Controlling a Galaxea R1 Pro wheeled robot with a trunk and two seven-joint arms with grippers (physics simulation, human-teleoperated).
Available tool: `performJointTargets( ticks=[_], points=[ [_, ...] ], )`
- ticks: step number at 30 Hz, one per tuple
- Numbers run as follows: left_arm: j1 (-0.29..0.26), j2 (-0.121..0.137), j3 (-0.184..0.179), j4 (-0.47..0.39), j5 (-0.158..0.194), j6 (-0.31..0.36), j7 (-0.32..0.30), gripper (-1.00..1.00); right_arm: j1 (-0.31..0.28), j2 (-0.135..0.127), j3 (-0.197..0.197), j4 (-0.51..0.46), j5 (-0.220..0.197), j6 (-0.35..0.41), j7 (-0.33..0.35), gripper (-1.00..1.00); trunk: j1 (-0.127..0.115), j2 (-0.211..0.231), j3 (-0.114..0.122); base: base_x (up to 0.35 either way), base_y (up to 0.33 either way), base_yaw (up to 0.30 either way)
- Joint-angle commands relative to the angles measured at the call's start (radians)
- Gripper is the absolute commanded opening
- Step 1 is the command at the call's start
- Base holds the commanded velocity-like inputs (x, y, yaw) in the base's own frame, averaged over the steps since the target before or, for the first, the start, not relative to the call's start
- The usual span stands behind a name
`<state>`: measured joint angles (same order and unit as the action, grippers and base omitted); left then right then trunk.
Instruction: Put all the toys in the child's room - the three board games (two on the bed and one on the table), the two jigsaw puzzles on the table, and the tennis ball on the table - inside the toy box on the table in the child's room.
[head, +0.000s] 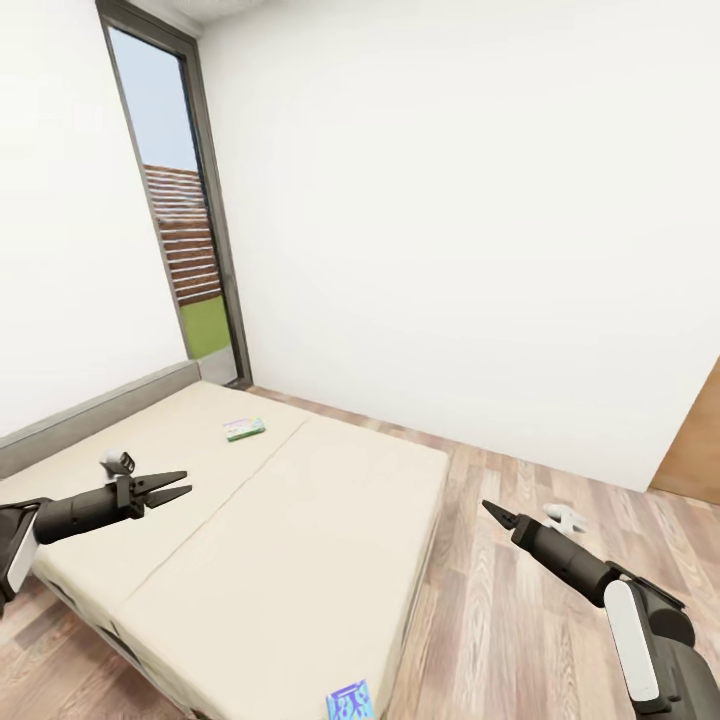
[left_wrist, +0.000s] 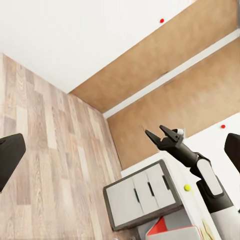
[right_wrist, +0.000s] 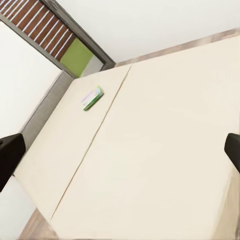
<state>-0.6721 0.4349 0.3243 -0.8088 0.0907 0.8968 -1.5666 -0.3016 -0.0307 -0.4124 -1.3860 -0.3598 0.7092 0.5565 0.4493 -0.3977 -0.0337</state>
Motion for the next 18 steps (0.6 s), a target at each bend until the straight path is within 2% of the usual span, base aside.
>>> performJointTargets(
  ticks=[1, 9, 18],
  points=[
    [-0.001, 0.0, 0.0, 0.0, -0.001, 0.011, -0.004, 1.0, -0.001, 0.0, -0.002, -0.001, -0.004, 0.007, 0.002, 1.0, 0.001, -0.002, -0.002, 0.0, -0.012, 0.29],
    [-0.001, -0.001, 0.0, 0.0, 0.0, 0.011, -0.004, 1.0, -0.001, 0.0, -0.002, -0.001, -0.003, 0.007, 0.002, 1.0, 0.001, -0.002, -0.002, 0.0, -0.025, 0.29],
    [-0.001, -0.003, 0.0, 0.0, -0.001, 0.011, -0.004, 1.0, -0.001, 0.0, -0.002, -0.002, -0.002, 0.007, 0.003, 1.0, 0.001, -0.002, -0.002, 0.0, -0.131, 0.29]
  ],
)
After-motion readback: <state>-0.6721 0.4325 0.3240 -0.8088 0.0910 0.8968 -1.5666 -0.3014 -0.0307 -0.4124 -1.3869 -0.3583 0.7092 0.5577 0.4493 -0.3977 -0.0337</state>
